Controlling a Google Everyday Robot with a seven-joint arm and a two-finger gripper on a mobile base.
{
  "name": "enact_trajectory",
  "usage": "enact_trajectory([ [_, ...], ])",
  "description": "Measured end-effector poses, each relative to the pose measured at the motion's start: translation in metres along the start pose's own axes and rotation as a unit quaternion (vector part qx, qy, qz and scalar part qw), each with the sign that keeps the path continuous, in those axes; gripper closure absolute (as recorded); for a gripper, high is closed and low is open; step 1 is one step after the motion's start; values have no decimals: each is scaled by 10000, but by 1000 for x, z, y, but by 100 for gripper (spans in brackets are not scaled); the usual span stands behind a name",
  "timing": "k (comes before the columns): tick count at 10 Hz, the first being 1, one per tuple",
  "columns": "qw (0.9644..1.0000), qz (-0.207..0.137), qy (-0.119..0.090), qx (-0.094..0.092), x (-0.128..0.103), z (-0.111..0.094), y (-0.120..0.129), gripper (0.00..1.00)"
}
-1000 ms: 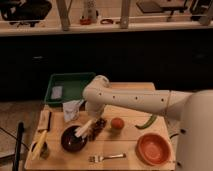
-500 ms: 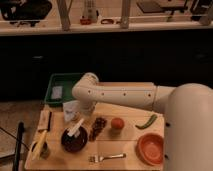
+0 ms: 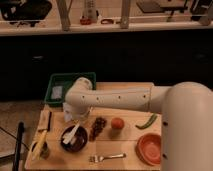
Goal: Wipe purple bowl with brush
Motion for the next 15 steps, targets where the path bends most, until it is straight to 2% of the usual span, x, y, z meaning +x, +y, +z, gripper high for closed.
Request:
enact_trajectory([
  [3, 9999, 132, 1, -76, -1, 0, 28, 100],
  [5, 9992, 372, 65, -139, 15, 0, 48, 100],
  [8, 9978, 605, 185, -194, 45, -3, 50, 100],
  [11, 9982, 509, 250, -169, 59, -8, 27, 100],
  [15, 9998, -78, 145, -131, 34, -2, -22, 100],
])
